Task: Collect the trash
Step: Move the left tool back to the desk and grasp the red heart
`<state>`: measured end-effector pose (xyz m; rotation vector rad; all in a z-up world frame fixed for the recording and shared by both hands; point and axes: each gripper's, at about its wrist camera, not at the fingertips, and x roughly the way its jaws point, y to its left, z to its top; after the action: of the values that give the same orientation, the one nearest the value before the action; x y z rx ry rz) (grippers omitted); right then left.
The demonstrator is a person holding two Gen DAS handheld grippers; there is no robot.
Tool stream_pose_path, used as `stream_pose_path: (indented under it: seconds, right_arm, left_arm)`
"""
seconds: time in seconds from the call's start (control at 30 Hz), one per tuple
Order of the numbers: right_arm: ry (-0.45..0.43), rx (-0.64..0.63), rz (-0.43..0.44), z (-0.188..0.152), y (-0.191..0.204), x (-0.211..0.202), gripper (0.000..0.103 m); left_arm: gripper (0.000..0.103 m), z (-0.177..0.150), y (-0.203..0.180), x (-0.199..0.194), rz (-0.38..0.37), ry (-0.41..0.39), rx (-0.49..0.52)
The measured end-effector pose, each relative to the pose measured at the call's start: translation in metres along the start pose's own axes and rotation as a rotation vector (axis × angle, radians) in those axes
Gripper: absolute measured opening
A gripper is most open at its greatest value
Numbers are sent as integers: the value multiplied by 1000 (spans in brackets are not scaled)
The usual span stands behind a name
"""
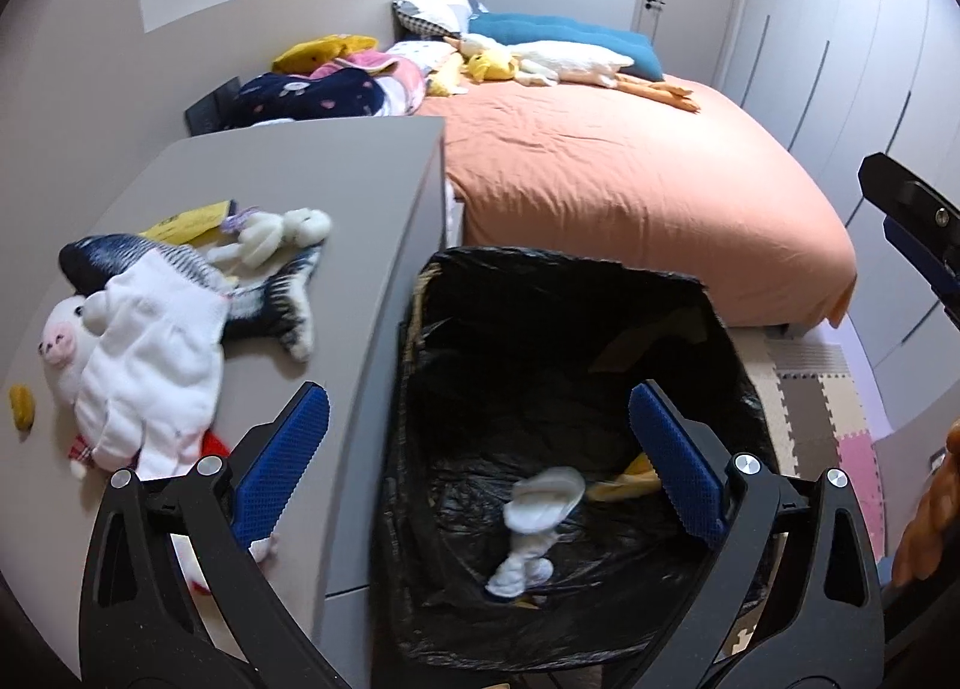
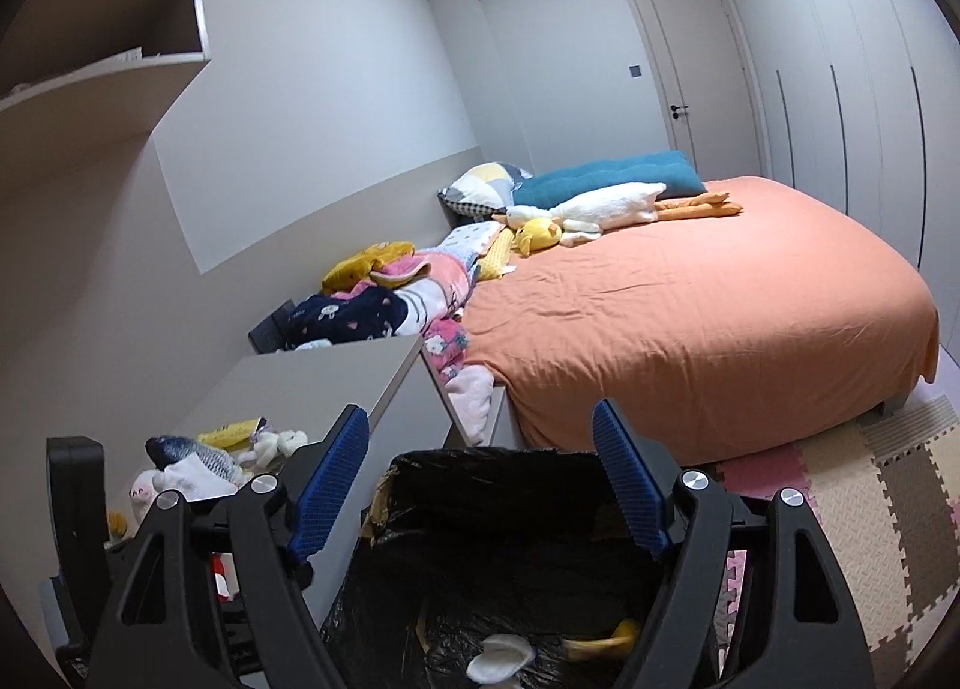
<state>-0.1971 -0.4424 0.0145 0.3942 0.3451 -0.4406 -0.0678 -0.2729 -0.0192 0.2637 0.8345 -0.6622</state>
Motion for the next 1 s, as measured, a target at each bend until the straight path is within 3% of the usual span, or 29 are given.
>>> stream_pose_path:
  seconds: [0.7,1.0]
  right_arm:
    - [122,-122,135,-37,96,45,80]
    - [158,-180,216,-53,141,58,82]
  left_arm:
    - [97,-36,93,-26,127,24,-88]
    - [97,-63,143,-43,217,40,-135]
